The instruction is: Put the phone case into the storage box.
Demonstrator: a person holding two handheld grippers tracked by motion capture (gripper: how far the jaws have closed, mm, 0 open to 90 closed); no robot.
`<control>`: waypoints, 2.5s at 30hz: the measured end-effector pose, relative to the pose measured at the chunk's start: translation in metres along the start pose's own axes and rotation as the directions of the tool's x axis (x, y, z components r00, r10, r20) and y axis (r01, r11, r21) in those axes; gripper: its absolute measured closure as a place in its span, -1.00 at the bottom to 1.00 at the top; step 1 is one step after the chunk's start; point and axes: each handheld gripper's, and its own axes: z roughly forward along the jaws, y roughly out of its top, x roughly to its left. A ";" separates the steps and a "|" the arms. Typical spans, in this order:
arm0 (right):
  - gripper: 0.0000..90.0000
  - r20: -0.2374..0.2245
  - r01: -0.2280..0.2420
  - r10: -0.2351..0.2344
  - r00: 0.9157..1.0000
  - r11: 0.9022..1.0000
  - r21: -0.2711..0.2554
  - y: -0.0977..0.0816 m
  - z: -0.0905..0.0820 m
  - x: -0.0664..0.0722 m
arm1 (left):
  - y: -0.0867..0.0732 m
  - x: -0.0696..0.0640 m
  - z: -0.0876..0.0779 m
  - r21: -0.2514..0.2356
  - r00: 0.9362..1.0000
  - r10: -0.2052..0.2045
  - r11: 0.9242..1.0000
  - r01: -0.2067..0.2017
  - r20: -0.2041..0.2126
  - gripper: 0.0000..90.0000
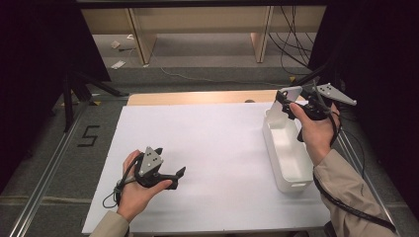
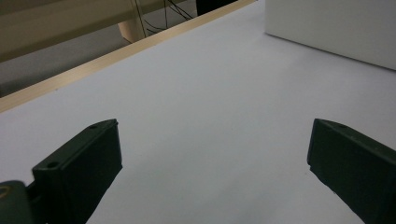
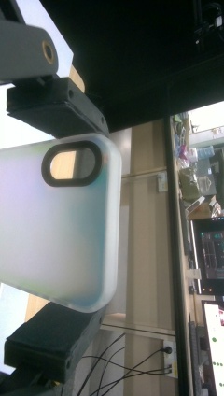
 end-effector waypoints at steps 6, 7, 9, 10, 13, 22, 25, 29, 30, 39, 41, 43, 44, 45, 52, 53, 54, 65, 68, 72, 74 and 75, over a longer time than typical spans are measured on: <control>-0.60 0.006 -0.002 0.002 1.000 1.000 -0.003 0.000 0.000 -0.002 | 0.000 0.000 0.000 0.000 1.000 0.000 1.000 0.000 0.000 -0.95; -0.60 0.008 -0.002 0.002 1.000 1.000 -0.002 0.000 0.000 -0.003 | 0.000 0.000 0.000 0.000 1.000 -0.001 1.000 0.001 0.000 -0.95; -0.60 0.011 -0.002 0.002 1.000 1.000 -0.002 0.000 0.000 -0.004 | 0.000 0.000 0.000 0.002 1.000 -0.001 1.000 0.001 0.001 -0.95; -0.60 0.012 -0.004 0.004 1.000 1.000 -0.001 0.001 -0.001 -0.005 | 0.000 0.000 0.000 0.002 1.000 0.000 1.000 0.000 0.001 -0.95; -0.60 0.016 -0.007 0.007 1.000 1.000 -0.003 0.001 -0.001 -0.006 | 0.000 0.000 0.000 0.001 1.000 -0.001 1.000 0.001 0.000 -0.95; -0.60 0.028 -0.014 0.014 0.999 1.000 0.002 0.000 0.000 -0.010 | 0.000 0.000 0.000 0.000 1.000 0.000 1.000 0.000 -0.002 -0.95; -0.60 0.030 -0.013 0.013 0.999 1.000 0.002 -0.001 0.000 -0.011 | 0.000 0.000 0.000 0.000 1.000 0.001 1.000 -0.001 -0.003 -0.95; -0.60 0.038 -0.012 0.012 0.999 1.000 0.001 -0.001 0.000 -0.013 | 0.000 0.000 0.000 0.001 1.000 0.001 1.000 -0.001 -0.002 -0.95; -0.60 0.038 -0.012 0.012 0.999 1.000 0.001 -0.001 0.000 -0.013 | 0.000 0.000 0.000 0.002 1.000 0.001 1.000 -0.001 -0.001 -0.95; -0.60 0.051 -0.016 0.015 0.999 1.000 0.006 -0.002 0.000 -0.016 | 0.000 0.000 0.000 0.002 1.000 0.001 1.000 -0.001 -0.002 -0.95; -0.60 0.051 -0.017 0.017 0.999 1.000 0.007 -0.002 0.001 -0.017 | 0.000 0.000 0.000 0.001 1.000 0.001 1.000 -0.001 -0.002 -0.95; -0.60 0.052 -0.017 0.016 0.999 1.000 0.007 -0.002 0.001 -0.018 | 0.000 0.000 0.000 0.003 1.000 0.002 1.000 -0.002 -0.002 -0.95; -0.60 0.054 -0.017 0.016 0.998 1.000 0.009 -0.002 0.001 -0.019 | 0.000 0.001 0.000 0.004 1.000 0.001 1.000 -0.001 -0.002 -0.95; -0.60 0.057 -0.016 0.016 0.998 1.000 0.009 -0.002 0.001 -0.019 | 0.000 0.000 0.000 0.004 1.000 -0.002 1.000 0.002 -0.001 -0.95; -0.60 0.059 -0.016 0.016 0.998 1.000 0.013 -0.003 0.001 -0.021 | 0.000 0.001 0.000 0.004 1.000 0.002 1.000 -0.002 -0.002 -0.94; -0.60 0.061 -0.018 0.017 0.998 1.000 0.014 -0.003 0.001 -0.021 | 0.000 0.000 0.000 0.004 1.000 -0.002 1.000 0.002 -0.002 -0.94; -0.60 0.063 -0.017 0.016 0.998 1.000 0.015 -0.003 0.001 -0.021 | 0.000 0.000 0.000 0.004 1.000 -0.002 1.000 0.002 -0.002 -0.94; -0.60 0.068 -0.015 0.013 0.998 1.000 0.027 -0.006 0.003 -0.022 | 0.000 0.001 0.000 0.003 1.000 0.002 1.000 -0.002 -0.003 -0.94; -0.60 0.069 -0.008 0.006 0.998 1.000 0.029 -0.006 0.003 -0.022 | 0.000 0.001 0.000 0.003 1.000 0.002 1.000 -0.002 -0.003 -0.94; -0.60 0.070 -0.005 0.003 0.998 0.999 0.035 -0.007 0.004 -0.022 | 0.000 0.001 0.000 0.003 1.000 0.002 1.000 -0.002 -0.002 -0.94; -0.60 0.071 -0.002 0.000 0.998 0.999 0.035 -0.007 0.004 -0.022 | 0.000 0.001 0.000 0.002 1.000 0.002 1.000 -0.002 -0.002 -0.94; -0.60 0.070 -0.003 0.001 0.998 0.999 0.034 -0.007 0.005 -0.022 | 0.000 0.001 0.000 0.003 1.000 0.002 1.000 -0.002 -0.002 -0.94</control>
